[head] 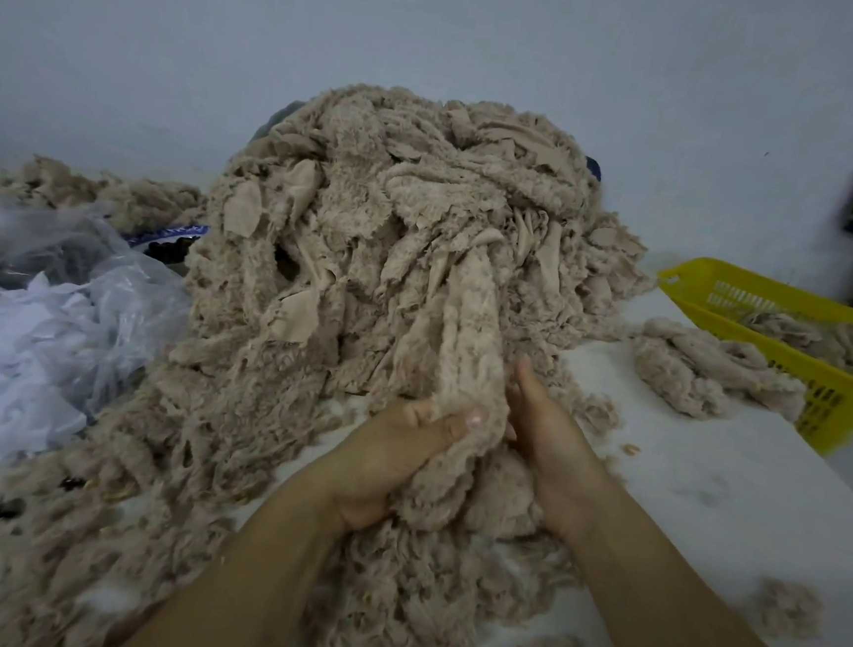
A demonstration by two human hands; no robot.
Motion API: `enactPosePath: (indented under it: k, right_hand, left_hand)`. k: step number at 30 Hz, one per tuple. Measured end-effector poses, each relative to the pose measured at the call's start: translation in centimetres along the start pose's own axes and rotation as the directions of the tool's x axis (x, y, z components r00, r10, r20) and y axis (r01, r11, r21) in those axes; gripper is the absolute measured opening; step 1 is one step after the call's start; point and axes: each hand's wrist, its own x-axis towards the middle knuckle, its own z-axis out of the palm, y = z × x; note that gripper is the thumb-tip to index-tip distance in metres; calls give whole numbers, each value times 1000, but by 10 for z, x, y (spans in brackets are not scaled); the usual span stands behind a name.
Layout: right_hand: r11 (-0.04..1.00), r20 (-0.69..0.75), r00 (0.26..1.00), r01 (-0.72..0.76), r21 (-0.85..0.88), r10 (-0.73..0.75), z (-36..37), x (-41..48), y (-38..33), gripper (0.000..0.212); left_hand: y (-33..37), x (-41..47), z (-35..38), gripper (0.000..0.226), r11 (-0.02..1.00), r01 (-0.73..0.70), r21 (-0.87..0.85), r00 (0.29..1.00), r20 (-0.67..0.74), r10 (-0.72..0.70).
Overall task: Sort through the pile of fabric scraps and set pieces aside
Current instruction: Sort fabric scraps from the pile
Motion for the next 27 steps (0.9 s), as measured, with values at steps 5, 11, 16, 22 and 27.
enactPosePath:
  k: [5,11,16,22,27]
  right_hand:
    - [990,13,1000,19,137,-21,2,0,-9,40]
    - [998,-107,993,56,-26,-58,1,4,-5,28]
    - [957,-277,938,139,-253,-210,-2,6,-4,33]
    - [747,-101,893,299,-593,-438,6,-5,1,25]
    - [457,278,896,420,-784,-346,18,-5,16,36]
  left_hand:
    - [-6,-2,8,25,987,30,155,998,56,-39]
    - [-11,3,8,24,983,6,184,1000,13,-9]
    - [-12,9,6,26,987,14,159,995,-100,2]
    - [-5,12,1,37,1000,-24,-9,976,-218,22]
    - [-5,19,-11,31,941,-17,-339,965,-252,-73]
